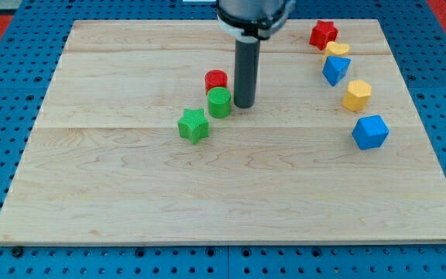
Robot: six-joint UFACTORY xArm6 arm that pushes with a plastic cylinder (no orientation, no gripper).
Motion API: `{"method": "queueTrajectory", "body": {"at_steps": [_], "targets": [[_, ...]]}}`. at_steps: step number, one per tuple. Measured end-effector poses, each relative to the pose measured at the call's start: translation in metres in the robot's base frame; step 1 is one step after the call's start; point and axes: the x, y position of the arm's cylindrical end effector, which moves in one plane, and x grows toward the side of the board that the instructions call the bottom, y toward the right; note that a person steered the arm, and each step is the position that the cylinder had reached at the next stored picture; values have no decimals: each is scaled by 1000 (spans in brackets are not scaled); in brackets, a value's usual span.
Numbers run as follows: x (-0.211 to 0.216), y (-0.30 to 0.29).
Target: Push the green star into a green circle
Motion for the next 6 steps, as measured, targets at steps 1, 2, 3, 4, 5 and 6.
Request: {"method": "queueTrajectory", "body": {"at_steps": [1, 2, 3, 4, 5, 6], "targets": [[-68, -10], [-77, -128], [18, -176], [73, -163], [74, -121], [74, -106]]}}
